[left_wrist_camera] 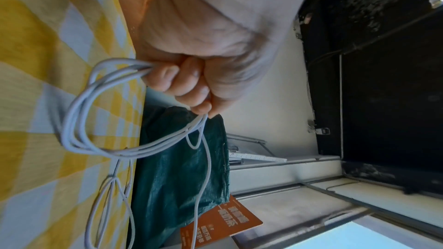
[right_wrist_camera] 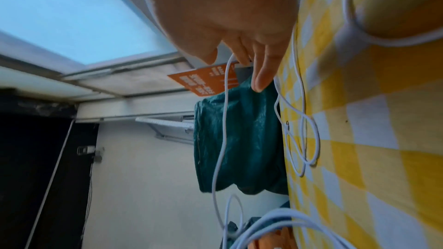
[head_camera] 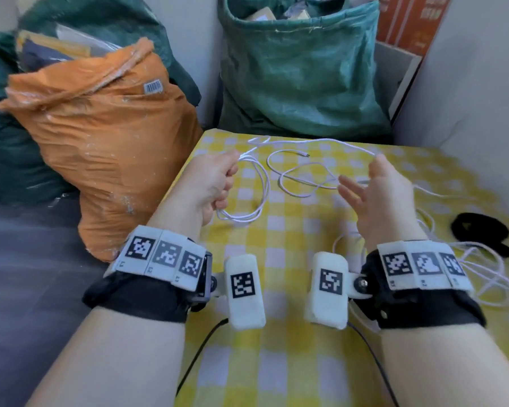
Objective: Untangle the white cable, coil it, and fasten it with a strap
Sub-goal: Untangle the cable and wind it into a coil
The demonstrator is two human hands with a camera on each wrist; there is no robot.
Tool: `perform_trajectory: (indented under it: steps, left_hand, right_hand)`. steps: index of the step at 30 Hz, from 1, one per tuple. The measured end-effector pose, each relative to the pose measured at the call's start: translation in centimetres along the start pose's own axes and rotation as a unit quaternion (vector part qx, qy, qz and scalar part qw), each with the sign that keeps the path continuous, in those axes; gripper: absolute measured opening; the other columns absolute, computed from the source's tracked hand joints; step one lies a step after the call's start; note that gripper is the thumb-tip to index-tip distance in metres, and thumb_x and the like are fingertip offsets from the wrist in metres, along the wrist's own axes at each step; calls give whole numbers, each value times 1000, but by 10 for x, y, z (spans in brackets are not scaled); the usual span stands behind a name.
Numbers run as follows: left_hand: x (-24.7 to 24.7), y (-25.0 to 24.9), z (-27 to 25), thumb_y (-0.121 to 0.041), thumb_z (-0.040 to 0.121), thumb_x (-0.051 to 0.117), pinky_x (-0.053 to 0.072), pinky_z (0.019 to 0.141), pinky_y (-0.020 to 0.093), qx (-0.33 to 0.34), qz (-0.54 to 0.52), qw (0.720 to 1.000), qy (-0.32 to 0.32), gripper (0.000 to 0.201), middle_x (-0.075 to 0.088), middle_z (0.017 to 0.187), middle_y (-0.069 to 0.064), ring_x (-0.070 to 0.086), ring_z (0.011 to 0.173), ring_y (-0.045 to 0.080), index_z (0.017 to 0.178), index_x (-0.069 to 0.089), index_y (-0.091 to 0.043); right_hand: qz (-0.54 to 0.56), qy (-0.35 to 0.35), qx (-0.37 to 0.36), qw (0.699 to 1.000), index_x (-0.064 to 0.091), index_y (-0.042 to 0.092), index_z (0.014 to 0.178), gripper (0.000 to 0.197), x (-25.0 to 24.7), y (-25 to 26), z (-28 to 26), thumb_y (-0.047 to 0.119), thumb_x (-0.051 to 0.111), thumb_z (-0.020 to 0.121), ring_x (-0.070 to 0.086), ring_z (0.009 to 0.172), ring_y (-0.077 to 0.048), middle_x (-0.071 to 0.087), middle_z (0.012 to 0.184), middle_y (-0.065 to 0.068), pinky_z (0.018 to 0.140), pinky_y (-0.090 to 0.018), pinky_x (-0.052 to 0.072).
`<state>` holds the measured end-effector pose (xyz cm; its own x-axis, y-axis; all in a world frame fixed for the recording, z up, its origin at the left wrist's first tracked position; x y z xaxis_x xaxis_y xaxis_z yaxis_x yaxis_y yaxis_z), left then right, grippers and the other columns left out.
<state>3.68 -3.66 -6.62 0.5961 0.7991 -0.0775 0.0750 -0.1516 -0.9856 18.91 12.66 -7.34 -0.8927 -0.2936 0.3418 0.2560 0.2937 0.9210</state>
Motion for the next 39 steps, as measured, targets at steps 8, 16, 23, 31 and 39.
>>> perform_trajectory:
  steps: [8, 16, 23, 31, 39]
  left_hand:
    - [12, -10, 3, -26, 96, 46, 12, 45, 25, 102, 107, 989, -18, 39, 24, 35, -13, 16, 33, 7, 60, 34, -19]
    - [32, -13, -10, -31, 97, 48, 20, 40, 21, 151, 254, 952, 77, 40, 32, 50, -3, 24, 40, 6, 60, 41, -18]
    - [30, -17, -15, -30, 99, 44, 14, 43, 24, 141, 179, 965, 129, 40, 24, 50, -2, 16, 43, 11, 61, 40, -18]
    - [15, -12, -16, -34, 99, 43, 15, 41, 21, 56, -53, 992, 101, 39, 22, 40, -10, 15, 33, 5, 64, 39, -18]
    - [2, -12, -15, -32, 99, 43, 17, 39, 17, 46, -89, 995, 4, 38, 23, 38, -10, 16, 31, 6, 63, 38, -19]
  right_hand:
    - [-124, 123, -45, 984, 57, 15, 71, 23, 11, 0, 3, 20, 53, 93, 53, 44, -6, 62, 68, 1, 44, -16, 41]
    - [-265, 277, -233, 894, 59, 41, 111, 41, 25, 9, -18, 7, 49, 92, 61, 67, -1, 56, 124, 19, 55, -16, 45]
    - [-376, 278, -277, 840, 68, 37, 89, 21, 26, 2, -14, 18, 61, 87, 47, 57, -14, 67, 79, 10, 54, -26, 42]
    - [-358, 205, -286, 865, 67, 27, 73, 14, 12, 5, -8, 29, 65, 86, 43, 50, 1, 49, 49, 19, 54, -20, 39]
    - [-346, 219, -248, 878, 67, 39, 76, 21, 16, 2, -17, 26, 59, 91, 52, 56, -5, 59, 62, 14, 63, -27, 46]
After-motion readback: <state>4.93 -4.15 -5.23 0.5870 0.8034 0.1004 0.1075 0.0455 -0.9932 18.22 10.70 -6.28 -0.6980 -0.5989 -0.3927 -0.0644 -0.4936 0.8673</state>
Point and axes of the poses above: each hand's wrist, its own z-axis towards the middle knuckle, its own x-axis out of the palm, y = z × x, the point moved 3 cm from there along z, towards the middle knuckle
